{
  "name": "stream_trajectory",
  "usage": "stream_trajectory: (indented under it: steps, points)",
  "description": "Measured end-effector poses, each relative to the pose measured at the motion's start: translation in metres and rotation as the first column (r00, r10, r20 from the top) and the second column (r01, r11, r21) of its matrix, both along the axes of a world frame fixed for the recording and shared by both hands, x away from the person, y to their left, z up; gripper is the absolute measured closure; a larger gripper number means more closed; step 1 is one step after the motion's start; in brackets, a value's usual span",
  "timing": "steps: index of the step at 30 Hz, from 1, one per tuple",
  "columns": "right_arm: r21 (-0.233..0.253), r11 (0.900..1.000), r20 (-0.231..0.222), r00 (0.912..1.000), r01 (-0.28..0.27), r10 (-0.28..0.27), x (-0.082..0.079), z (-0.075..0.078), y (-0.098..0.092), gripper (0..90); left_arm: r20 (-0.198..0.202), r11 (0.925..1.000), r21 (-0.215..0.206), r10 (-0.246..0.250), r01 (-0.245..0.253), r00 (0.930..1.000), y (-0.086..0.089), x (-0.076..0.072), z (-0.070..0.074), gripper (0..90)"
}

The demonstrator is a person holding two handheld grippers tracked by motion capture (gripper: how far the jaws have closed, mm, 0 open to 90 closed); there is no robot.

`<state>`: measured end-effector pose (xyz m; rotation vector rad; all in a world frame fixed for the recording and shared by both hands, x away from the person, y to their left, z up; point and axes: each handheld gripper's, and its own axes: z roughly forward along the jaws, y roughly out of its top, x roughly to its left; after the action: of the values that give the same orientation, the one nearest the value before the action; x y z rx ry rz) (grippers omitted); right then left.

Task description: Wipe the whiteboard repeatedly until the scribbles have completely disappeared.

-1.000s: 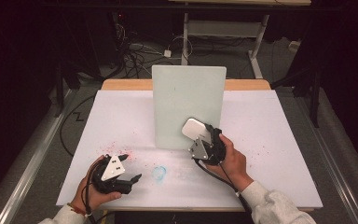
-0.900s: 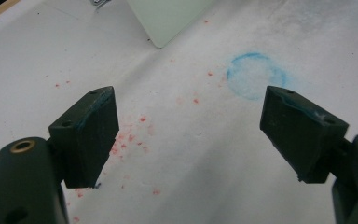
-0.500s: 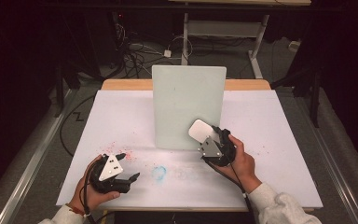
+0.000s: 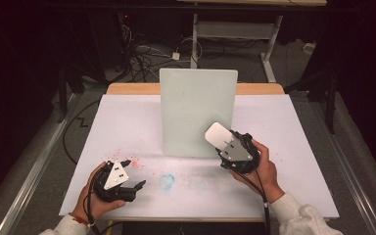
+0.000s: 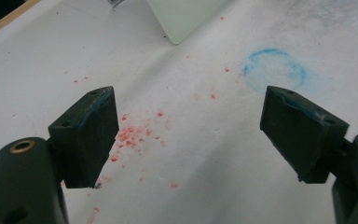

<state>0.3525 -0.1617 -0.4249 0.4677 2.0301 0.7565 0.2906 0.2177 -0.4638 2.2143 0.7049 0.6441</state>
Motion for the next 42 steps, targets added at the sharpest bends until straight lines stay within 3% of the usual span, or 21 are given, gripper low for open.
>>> stream_trajectory:
  steps: [12,23,32,42]
  points:
    - [0.066,0.997,-0.035,0.9981,-0.049,0.051,-0.01,0.006,-0.014,30.8,0.001,0.9999,0.011,0.006,-0.006,1.0,0.0,-0.001,0.001,18.6]
    - [0.076,0.992,-0.075,0.9918,-0.098,0.103,-0.015,0.005,-0.012,30.7,-0.004,1.0,0.0,0.004,-0.004,1.0,0.0,0.001,0.0,18.6]
    - [0.083,0.988,-0.122,0.9821,-0.134,0.143,-0.019,0.005,-0.011,30.8,-0.007,1.0,-0.002,-0.001,0.001,1.0,0.0,0.002,-0.001,18.6]
    - [0.068,0.98,-0.172,0.9655,-0.187,0.196,-0.024,0.004,-0.008,30.8,-0.014,0.9999,0.001,-0.01,0.01,0.9998,-0.001,0.002,-0.003,18.6]
